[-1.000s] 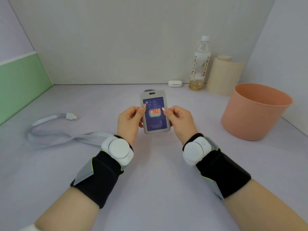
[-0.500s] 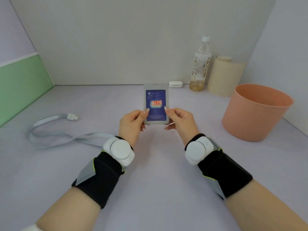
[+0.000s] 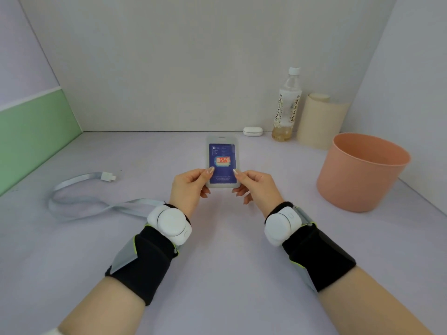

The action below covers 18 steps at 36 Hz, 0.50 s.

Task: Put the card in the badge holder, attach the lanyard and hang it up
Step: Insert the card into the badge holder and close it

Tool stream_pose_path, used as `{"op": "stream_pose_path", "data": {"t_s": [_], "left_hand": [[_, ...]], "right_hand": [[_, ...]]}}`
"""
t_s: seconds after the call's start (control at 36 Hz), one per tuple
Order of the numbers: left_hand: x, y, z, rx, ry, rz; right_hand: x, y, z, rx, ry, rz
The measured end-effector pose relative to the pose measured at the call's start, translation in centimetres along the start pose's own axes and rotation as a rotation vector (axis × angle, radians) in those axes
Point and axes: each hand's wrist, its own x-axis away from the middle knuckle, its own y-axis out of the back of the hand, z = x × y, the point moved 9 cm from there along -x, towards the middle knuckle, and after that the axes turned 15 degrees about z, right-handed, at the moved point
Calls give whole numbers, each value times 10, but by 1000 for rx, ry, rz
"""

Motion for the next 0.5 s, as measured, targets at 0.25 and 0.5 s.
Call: {"op": "stream_pose_path", "data": {"t_s": [0.25,0.5], "left_hand": [[11,-2,2,-7,61,77],[24,-8,11,-31,194,171]], "right_hand": [[6,11,2,-17,-87,4],[10,4,-2,58,-191,63]]}}
